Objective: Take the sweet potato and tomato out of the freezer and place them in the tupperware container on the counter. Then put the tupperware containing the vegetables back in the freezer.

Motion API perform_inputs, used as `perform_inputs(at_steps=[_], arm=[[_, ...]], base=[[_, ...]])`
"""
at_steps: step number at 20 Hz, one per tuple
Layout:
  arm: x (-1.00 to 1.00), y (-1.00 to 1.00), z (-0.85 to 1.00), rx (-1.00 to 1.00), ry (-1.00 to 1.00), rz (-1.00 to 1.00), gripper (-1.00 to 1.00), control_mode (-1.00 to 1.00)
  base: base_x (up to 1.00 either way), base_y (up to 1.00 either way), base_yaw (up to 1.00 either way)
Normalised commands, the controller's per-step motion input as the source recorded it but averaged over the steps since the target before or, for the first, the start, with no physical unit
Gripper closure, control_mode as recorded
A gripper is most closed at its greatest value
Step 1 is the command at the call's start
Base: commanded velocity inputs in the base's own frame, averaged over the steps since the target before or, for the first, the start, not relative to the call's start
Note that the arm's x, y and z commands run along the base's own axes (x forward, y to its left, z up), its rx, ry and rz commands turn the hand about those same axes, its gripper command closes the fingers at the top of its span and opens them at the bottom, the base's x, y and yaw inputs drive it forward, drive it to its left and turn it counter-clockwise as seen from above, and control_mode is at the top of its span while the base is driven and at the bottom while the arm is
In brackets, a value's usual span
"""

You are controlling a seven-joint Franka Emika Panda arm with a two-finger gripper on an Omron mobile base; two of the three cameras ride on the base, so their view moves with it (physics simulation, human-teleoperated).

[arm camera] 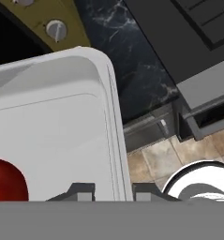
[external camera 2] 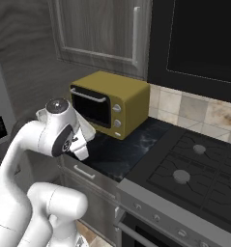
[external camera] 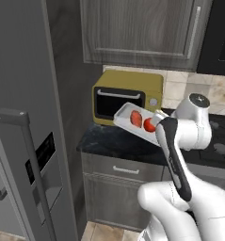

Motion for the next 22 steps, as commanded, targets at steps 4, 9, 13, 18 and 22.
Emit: perform_inputs(at_steps=[4, 9, 13, 18, 22], arm=[[-0.98, -0.01, 0.69, 0.0, -0.05, -0.01, 1.0, -1.0], [-0.63, 0.0, 0.73, 0.0, 0.0, -0.02, 1.0, -1.0], [-0.46, 0.0, 0.54, 0.0, 0.03, -0.02, 1.0, -1.0], [-0.44, 0.0, 0.46, 0.0, 0.12, -0.02, 1.0, -1.0], [-0.81, 0.0, 0.41, 0.0, 0.04, 0.0, 1.0, -1.0]], base=[[0.0, 0.0, 0.0], [0.0, 0.0, 0.0], [0.0, 0.0, 0.0], [0.0, 0.0, 0.0], [0.0, 0.0, 0.0]])
